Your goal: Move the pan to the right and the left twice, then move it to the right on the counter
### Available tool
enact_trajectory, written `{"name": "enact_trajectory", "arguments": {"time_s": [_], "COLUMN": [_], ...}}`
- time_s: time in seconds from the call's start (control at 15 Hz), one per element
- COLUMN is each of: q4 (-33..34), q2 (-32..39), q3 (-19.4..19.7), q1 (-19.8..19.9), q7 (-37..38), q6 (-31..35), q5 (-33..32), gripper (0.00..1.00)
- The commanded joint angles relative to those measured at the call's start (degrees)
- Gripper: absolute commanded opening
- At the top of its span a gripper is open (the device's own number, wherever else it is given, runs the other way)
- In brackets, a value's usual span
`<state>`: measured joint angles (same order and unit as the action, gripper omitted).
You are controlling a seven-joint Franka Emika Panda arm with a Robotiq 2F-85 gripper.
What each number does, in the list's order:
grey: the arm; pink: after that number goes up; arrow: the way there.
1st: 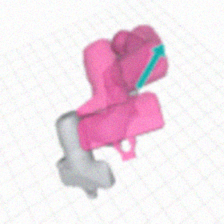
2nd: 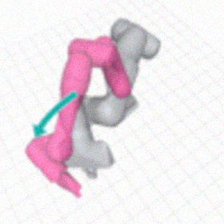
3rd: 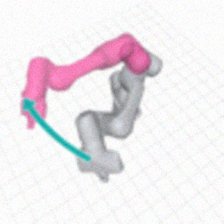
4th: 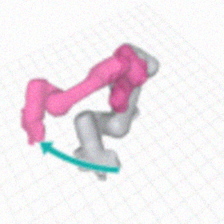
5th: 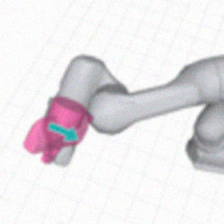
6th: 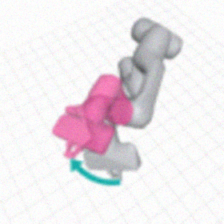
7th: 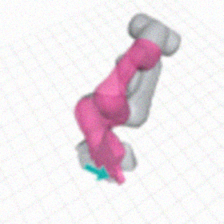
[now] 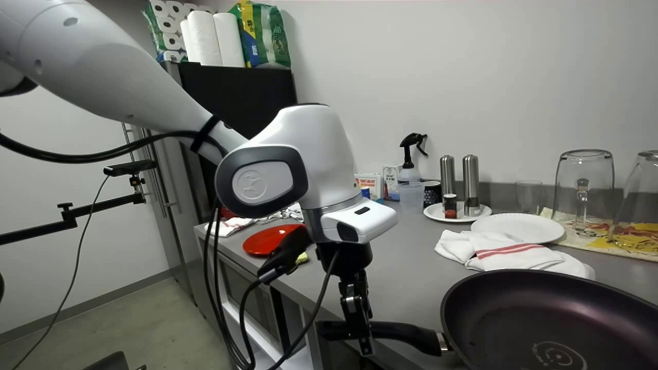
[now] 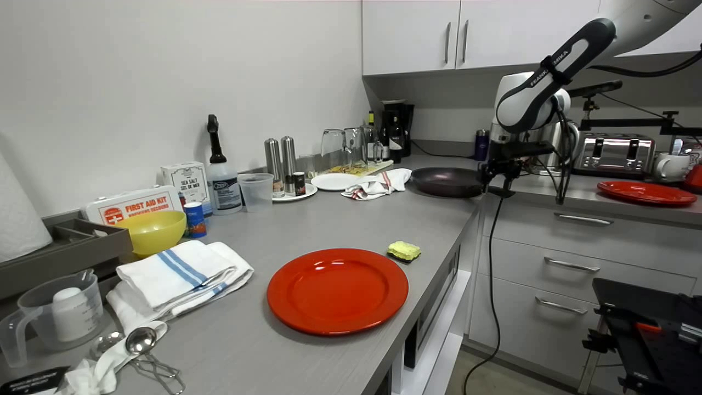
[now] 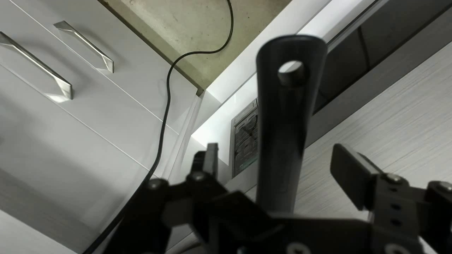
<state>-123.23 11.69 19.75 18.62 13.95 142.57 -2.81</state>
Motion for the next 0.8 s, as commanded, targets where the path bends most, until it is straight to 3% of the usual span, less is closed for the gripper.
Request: {"name": "enact_trajectory", "arguments": {"time_s": [0.0,0.47,0.73], "q4": [-0.4,-1.7,-1.5], "q2": [-1.5,-8.9,-11.6], "q3": [0.3,-0.4,-0.4], "q1": [-0.5,-0.6,-0.5], "q7": [-0.1,-2.3,-1.1], "q6": [0.5,2.1,-2.8], "q5": [-0.2,-0.2,-2.8], "gripper": [1.00,1.00,1.00]}}
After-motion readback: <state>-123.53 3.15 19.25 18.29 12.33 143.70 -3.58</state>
